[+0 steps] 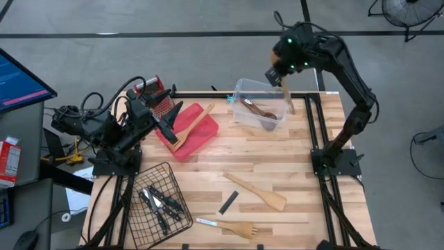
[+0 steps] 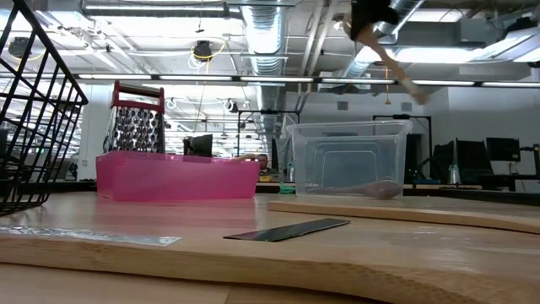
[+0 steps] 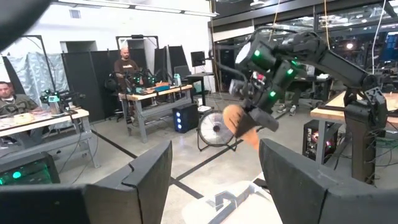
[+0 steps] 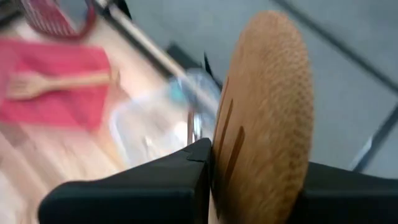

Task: Pick & Place Kitchen Items
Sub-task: Put the wooden serving spoon into the transparent bin

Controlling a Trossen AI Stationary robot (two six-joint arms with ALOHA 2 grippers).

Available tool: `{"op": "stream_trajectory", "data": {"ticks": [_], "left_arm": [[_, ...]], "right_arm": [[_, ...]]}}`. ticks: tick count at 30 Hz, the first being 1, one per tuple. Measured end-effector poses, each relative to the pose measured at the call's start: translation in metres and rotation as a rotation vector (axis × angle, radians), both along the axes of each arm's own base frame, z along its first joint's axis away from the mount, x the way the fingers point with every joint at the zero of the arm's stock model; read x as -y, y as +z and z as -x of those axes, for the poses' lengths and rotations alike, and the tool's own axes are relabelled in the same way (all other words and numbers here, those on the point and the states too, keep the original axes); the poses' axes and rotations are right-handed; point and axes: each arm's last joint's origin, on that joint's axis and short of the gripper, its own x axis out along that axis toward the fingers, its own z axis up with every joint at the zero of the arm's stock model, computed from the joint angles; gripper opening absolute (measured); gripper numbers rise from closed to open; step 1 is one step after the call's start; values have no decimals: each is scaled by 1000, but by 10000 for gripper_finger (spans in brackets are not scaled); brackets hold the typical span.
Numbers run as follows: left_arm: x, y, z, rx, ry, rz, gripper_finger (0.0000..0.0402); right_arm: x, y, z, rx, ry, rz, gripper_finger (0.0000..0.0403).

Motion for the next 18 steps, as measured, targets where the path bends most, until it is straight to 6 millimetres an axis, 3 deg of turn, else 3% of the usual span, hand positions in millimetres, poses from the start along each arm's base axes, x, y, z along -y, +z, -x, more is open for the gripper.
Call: {"op": "stream_trajectory", "data": {"ticks": [5, 18], "left_arm": [[0, 0, 0, 0, 0, 0, 222], [0, 0, 0, 0, 0, 0, 222]], "right_arm": [[8, -26, 9, -152, -54, -131, 26], [21, -88, -12, -261, -28, -232, 26]]}}
